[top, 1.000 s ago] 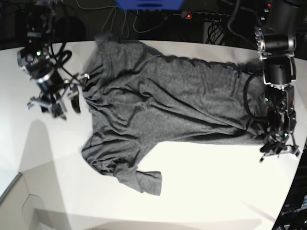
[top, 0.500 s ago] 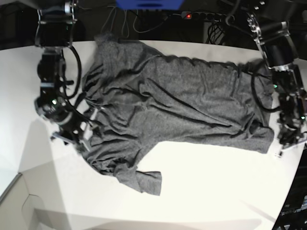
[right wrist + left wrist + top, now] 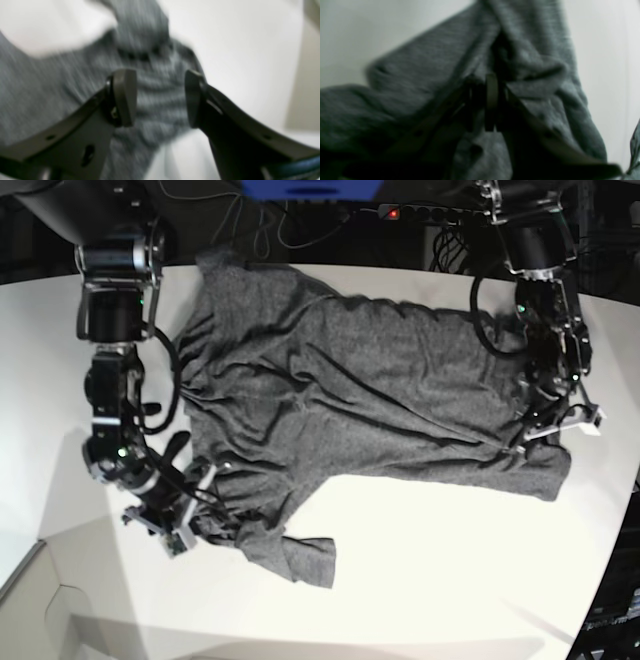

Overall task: Layout the t-shirt on the table in an organized manner, then fold the t-shirt properly
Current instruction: 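Grasp the sleeve with the right gripper and drag it outward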

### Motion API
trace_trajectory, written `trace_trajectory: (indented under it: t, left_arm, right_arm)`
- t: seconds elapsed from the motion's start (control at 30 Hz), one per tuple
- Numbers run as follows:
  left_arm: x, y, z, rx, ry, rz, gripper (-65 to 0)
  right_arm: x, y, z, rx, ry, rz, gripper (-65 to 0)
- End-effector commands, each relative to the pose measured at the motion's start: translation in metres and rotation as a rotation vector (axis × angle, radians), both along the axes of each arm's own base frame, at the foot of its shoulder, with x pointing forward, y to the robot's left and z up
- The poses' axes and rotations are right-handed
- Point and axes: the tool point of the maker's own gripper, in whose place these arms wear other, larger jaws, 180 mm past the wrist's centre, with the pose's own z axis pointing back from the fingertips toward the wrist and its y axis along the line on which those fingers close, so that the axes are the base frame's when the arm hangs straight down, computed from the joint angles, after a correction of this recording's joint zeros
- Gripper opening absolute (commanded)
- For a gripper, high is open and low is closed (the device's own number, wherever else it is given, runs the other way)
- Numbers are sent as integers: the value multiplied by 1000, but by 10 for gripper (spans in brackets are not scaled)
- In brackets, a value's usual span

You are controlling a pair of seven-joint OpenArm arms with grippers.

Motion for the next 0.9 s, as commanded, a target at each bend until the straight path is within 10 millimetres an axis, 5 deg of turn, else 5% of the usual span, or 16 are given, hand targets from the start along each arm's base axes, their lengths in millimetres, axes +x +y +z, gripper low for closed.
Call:
trace_trajectory:
  t: [0.0,0.2,0.5,0.63,0.87]
  left_arm:
    - [8,15,12,38,-19,3,-580]
    - [-1,38,5,70,28,18,-580]
    - [-3,43,1,70,43,25,-580]
    - [-1,50,6,110,17,44,-579]
    - [-3,52,7,122,13,50,-579]
  right_arm:
    - [5,-6,0,-1,7,-9,-335]
    - [-20,-6,-53,63,94,-20,-339]
    - [-84,-30,-89,4,156,-30,-340]
    - [-104,-29,-72,-31,99,-3,-340]
    - [-100,-50,-21,-135,22,-42,-338]
